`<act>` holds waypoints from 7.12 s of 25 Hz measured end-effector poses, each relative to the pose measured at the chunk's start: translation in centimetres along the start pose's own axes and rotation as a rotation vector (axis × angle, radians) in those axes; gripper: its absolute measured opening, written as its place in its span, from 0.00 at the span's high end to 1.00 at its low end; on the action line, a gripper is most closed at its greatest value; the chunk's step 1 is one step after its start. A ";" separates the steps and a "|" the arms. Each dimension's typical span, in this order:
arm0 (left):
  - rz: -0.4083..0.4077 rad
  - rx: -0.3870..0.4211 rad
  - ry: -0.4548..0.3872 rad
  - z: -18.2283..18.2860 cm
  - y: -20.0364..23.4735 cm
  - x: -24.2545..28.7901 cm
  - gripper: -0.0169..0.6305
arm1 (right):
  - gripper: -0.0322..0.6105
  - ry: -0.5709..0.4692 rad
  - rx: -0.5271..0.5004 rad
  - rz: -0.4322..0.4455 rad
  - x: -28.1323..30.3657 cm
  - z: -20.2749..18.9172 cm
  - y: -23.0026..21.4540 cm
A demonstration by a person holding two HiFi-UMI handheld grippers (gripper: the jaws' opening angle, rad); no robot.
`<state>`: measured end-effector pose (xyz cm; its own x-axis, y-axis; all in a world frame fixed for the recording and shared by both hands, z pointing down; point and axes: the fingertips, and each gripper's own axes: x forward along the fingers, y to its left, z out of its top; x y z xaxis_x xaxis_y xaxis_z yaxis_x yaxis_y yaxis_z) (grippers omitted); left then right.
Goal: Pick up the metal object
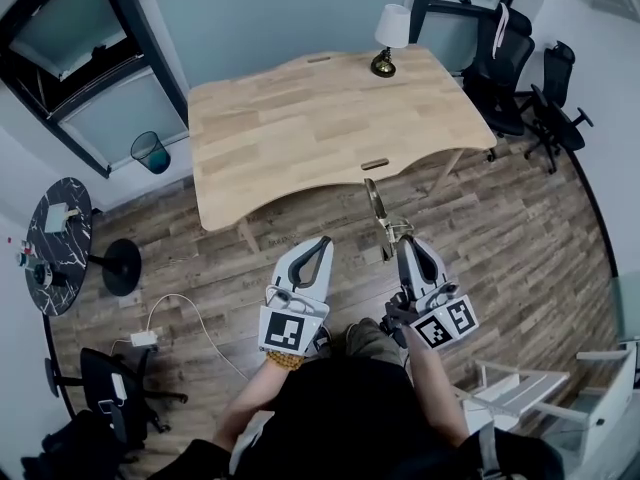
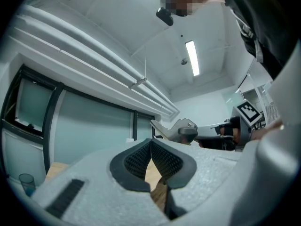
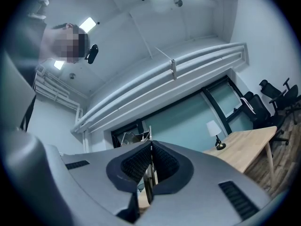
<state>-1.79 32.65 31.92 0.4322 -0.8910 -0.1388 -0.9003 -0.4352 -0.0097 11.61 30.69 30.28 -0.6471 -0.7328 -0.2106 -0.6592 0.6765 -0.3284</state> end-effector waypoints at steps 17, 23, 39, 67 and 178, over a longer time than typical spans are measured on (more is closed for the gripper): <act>0.043 0.007 0.069 -2.8 5.1 6.5 0.95 | 0.94 0.025 0.067 0.046 8.3 -1.8 -5.7; 0.070 0.030 0.080 -2.7 6.6 11.8 0.95 | 0.94 0.018 0.091 0.081 12.1 -0.5 -10.0; 0.127 0.065 0.154 -5.3 7.3 22.5 0.95 | 0.94 0.034 0.163 0.086 16.2 -0.6 -22.5; 0.087 -0.044 0.067 -8.6 22.6 36.2 0.95 | 0.94 0.140 -0.018 -0.049 33.6 0.0 -32.9; 0.014 -0.044 0.337 -22.8 27.1 39.5 0.95 | 0.94 0.927 -0.440 -0.044 42.8 -30.5 -51.9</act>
<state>-7.89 -17.31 48.77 0.4191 -0.8864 0.1968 -0.9064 -0.4211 0.0339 6.47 -33.49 66.37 -0.5375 -0.5388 0.6487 -0.6506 0.7544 0.0874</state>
